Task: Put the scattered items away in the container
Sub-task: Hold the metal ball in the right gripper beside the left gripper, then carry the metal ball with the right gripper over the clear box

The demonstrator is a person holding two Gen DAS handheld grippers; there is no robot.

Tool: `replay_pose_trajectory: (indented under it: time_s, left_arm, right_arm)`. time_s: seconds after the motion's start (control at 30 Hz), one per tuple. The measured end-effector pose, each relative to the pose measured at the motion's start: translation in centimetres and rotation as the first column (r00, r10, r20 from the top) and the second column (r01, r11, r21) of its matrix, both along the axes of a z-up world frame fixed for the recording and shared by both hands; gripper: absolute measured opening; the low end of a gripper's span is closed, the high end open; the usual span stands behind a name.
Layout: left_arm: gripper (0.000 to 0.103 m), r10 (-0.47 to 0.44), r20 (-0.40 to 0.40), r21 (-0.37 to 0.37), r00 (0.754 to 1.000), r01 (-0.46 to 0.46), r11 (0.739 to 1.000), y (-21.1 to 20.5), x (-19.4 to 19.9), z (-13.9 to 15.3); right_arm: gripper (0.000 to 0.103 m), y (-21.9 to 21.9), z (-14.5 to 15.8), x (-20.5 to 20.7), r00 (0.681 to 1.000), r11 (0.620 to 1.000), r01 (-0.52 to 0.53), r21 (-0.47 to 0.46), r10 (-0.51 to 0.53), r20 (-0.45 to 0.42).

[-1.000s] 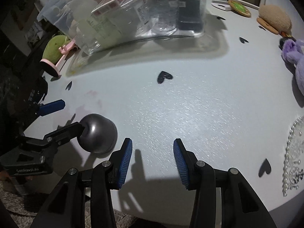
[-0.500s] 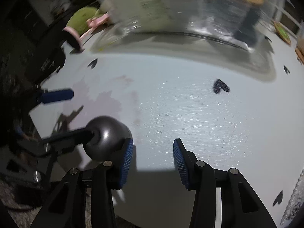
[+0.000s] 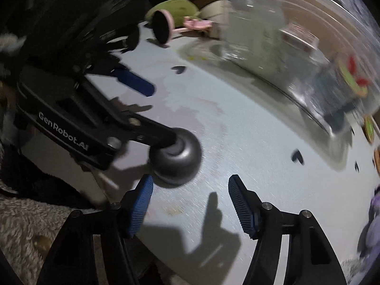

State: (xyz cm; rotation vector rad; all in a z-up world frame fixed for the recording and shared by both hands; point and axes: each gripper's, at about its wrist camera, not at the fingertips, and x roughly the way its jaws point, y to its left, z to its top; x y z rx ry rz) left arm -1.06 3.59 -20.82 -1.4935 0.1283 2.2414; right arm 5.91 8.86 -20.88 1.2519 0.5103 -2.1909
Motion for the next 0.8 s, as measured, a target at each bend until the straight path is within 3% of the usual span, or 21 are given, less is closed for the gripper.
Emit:
replay_pose_trajectory:
  time_s: [0.23,0.3,0.63,0.8]
  left_arm:
    - [0.085,-0.014,-0.006,-0.006,1.0,0.014,1.0,0.1,0.0,0.1]
    - [0.085,-0.015,-0.006,-0.005,1.0,0.015,1.0,0.1,0.0,0.0]
    - [0.083,0.042,-0.011,0.063,0.999,-0.042,0.997,-2.2,1.1,0.9]
    - [0.083,0.071,-0.033,0.087,0.997,-0.068,0.994,-3.7,2.1,1.7]
  right_arm:
    - [0.062,-1.6,-1.2,-0.7,0.999,1.0,0.002,0.014,-0.001,-0.042]
    - [0.058,-1.6,-1.5,-1.0,1.0,1.0,0.005,-0.007,-0.006,-0.023]
    - [0.057,-1.2,-1.9,-1.8,0.999,0.997,0.041,-0.063,-0.039,0.038]
    - [0.057,-0.1,-1.7,-3.3,0.986,0.982,0.112,-0.152,-0.091,0.14]
